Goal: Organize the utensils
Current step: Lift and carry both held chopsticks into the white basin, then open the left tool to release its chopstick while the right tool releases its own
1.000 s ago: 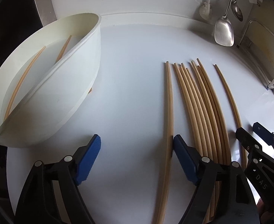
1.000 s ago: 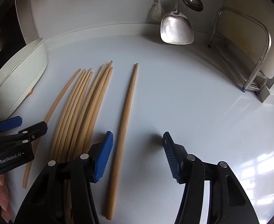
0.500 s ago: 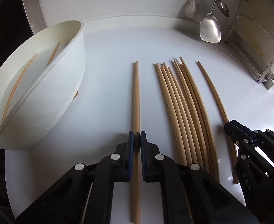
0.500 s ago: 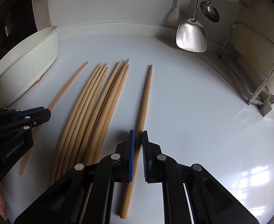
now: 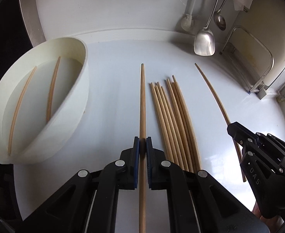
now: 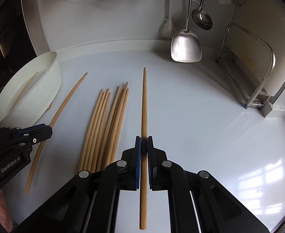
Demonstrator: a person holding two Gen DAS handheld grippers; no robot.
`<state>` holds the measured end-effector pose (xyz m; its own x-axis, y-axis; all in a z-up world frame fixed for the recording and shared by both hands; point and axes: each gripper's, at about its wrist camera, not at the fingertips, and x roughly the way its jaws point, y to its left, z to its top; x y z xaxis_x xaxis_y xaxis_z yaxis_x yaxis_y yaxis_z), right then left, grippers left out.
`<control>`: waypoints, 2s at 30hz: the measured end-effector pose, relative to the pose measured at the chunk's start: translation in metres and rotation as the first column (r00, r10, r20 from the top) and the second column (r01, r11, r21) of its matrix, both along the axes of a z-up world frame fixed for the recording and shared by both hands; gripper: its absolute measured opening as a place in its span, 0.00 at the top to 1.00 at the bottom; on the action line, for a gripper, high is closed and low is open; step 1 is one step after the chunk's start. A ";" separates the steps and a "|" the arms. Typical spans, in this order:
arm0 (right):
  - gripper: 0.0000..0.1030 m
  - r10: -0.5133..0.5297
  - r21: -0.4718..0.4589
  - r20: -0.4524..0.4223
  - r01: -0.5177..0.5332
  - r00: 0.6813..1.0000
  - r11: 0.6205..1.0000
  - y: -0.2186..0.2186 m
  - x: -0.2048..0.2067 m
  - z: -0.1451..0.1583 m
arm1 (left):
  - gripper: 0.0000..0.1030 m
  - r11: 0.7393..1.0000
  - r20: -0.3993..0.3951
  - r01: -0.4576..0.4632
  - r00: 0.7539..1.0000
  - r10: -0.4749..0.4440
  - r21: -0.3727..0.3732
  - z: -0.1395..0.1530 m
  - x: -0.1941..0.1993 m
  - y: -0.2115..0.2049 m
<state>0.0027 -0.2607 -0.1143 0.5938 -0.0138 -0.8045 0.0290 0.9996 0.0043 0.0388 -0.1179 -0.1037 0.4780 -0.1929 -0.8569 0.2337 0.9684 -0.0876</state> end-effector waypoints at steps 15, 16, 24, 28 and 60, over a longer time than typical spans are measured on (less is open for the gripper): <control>0.94 0.118 0.095 0.068 -0.124 0.991 0.988 0.110 0.032 0.076 | 0.93 0.986 0.089 -0.167 0.982 0.164 0.022 0.083 0.033 0.148; 0.94 0.129 0.099 0.065 -0.135 0.989 0.986 0.122 0.037 0.075 | 0.93 0.983 0.089 -0.180 0.980 0.177 0.026 0.083 0.037 0.160; 0.94 0.200 0.149 0.016 -0.200 0.980 0.968 0.205 0.080 0.051 | 0.93 0.975 0.048 -0.219 0.975 0.217 0.029 0.059 0.072 0.223; 0.94 0.213 0.172 -0.032 -0.205 0.977 0.964 0.233 0.100 0.035 | 0.93 0.978 0.015 -0.206 0.979 0.206 0.031 0.040 0.089 0.235; 0.94 0.170 0.213 -0.228 -0.121 0.959 0.969 0.251 0.156 -0.030 | 0.92 0.985 -0.125 -0.167 0.977 0.170 0.035 -0.019 0.128 0.243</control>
<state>0.1584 -0.0096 -0.1439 0.3637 0.2299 -0.9027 -0.0925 0.9732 0.2106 0.1667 0.1251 -0.1229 0.3890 -0.0973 -0.9161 0.0551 0.9951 -0.0823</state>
